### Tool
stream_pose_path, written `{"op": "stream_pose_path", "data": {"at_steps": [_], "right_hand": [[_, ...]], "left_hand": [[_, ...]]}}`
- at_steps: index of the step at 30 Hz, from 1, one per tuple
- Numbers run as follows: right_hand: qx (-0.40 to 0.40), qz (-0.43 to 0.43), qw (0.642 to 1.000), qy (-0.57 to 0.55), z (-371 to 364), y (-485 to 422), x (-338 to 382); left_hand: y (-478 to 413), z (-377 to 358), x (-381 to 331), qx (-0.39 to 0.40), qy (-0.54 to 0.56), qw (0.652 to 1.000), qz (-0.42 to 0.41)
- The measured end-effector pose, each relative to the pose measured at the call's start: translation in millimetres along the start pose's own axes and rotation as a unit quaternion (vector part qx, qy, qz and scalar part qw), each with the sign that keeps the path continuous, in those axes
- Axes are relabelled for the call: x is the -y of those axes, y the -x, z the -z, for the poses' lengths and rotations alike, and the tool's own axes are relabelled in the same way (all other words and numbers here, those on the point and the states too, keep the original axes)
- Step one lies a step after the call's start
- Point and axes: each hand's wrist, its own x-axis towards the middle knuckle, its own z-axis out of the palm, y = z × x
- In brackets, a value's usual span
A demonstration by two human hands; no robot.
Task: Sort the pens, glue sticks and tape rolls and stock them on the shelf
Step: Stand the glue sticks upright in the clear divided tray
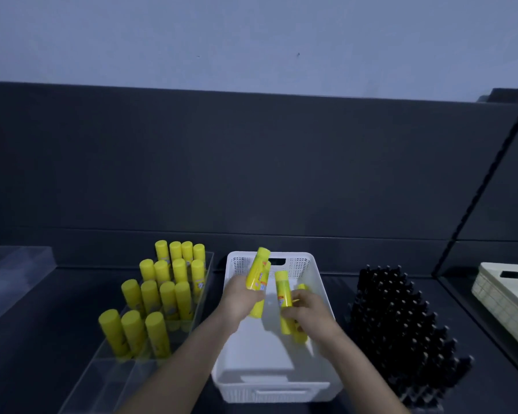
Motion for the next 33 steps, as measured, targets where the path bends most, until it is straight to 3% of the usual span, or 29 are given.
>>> {"op": "stream_pose_path", "data": {"at_steps": [3, 12, 17, 23, 28, 33], "right_hand": [[0.045, 0.021, 0.993, -0.107, 4.1, 25.3, 5.6], [0.115, 0.059, 0.978, -0.167, -23.9, 70.9, 18.6], [0.062, 0.106, 0.992, 0.025, -55.4, 72.1, 32.4], [-0.066, 0.205, 0.940, 0.265, -106.1, 64.3, 65.1], [-0.064, 0.144, 0.913, 0.375, -151.3, 57.1, 75.7], [-0.064, 0.100, 0.911, 0.395, -178.2, 55.5, 64.5]], "left_hand": [[34.9, 16.4, -4.9, 0.005, 0.115, 0.992, -0.041], [115.0, 71.7, 16.1, 0.008, 0.208, 0.975, -0.076], [129.7, 117.4, 35.9, -0.031, 0.196, 0.976, -0.088], [133.0, 180.1, 65.7, -0.045, 0.215, 0.970, -0.108], [125.8, 220.3, 91.5, -0.030, 0.201, 0.975, -0.090], [116.8, 235.6, 108.9, 0.008, 0.189, 0.979, -0.069]]}}
